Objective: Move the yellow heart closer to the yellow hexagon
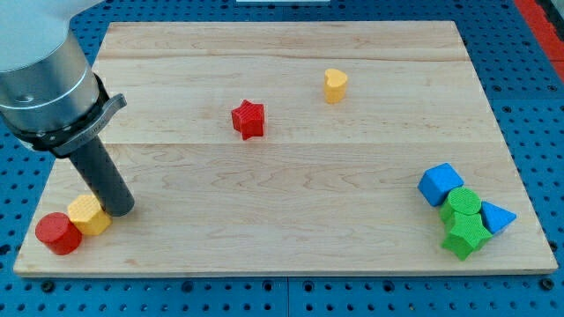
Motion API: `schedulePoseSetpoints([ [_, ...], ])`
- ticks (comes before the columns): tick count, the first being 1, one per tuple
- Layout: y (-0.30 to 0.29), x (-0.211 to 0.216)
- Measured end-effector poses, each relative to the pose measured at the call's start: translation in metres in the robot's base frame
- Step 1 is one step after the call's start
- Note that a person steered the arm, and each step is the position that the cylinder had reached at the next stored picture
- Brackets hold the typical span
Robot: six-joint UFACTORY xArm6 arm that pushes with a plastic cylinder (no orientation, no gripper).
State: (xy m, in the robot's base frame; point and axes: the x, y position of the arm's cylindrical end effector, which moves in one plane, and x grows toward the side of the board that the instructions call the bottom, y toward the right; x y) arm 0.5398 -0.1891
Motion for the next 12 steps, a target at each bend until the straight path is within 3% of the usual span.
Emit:
schedulePoseSetpoints([
  [2,0.053,-0.009],
  [7,0.216,-0.089],
  [10,0.312,-0.16],
  [12,0.309,-0.211],
])
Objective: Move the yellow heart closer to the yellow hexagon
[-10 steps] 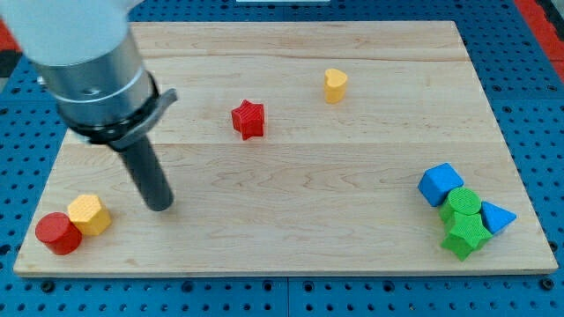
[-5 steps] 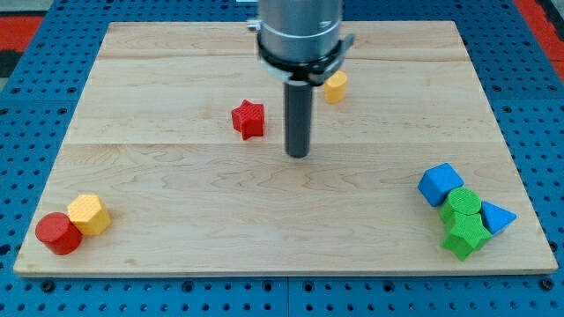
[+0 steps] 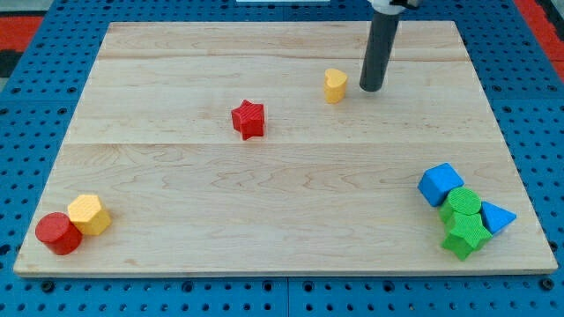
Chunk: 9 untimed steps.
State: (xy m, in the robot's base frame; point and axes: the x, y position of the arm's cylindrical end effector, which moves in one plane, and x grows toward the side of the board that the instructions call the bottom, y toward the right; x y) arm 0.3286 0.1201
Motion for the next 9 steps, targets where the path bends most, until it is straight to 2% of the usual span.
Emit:
schedulePoseSetpoints([
  [3,-0.066,-0.01],
  [9,-0.052,0.001],
])
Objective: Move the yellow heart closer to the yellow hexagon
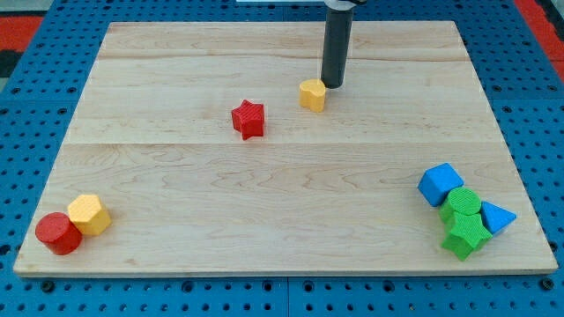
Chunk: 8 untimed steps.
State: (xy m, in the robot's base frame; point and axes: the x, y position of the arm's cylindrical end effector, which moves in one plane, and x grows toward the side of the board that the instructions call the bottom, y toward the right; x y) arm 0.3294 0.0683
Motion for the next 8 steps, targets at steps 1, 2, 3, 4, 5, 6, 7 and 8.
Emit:
schedulePoseSetpoints([
  [1,-0.008,0.005],
  [2,-0.009,0.014],
  [3,-0.01,0.022],
  [4,-0.013,0.028],
  [5,-0.017,0.037],
  [6,-0.024,0.045],
  [7,-0.04,0.053],
  [8,-0.056,0.058],
])
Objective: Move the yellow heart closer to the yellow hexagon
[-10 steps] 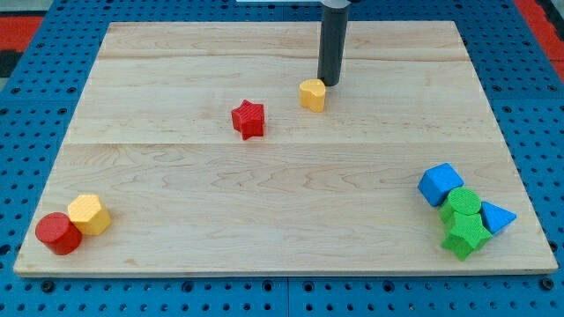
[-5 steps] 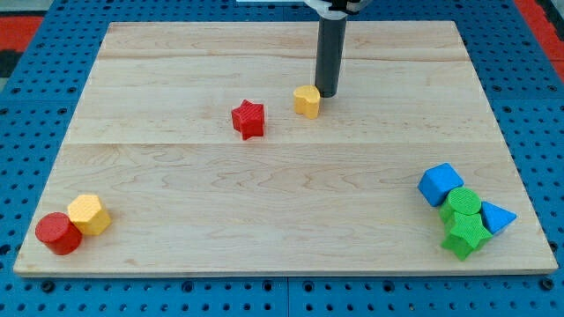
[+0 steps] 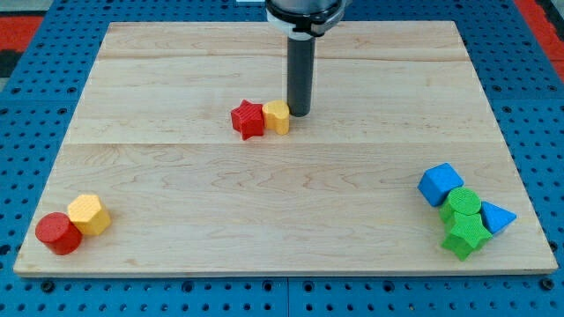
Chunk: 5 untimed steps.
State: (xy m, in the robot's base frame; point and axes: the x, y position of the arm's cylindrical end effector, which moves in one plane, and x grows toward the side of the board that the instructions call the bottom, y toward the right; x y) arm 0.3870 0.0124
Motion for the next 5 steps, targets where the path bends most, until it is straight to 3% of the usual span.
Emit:
schedulePoseSetpoints([
  [5,-0.07,0.052],
])
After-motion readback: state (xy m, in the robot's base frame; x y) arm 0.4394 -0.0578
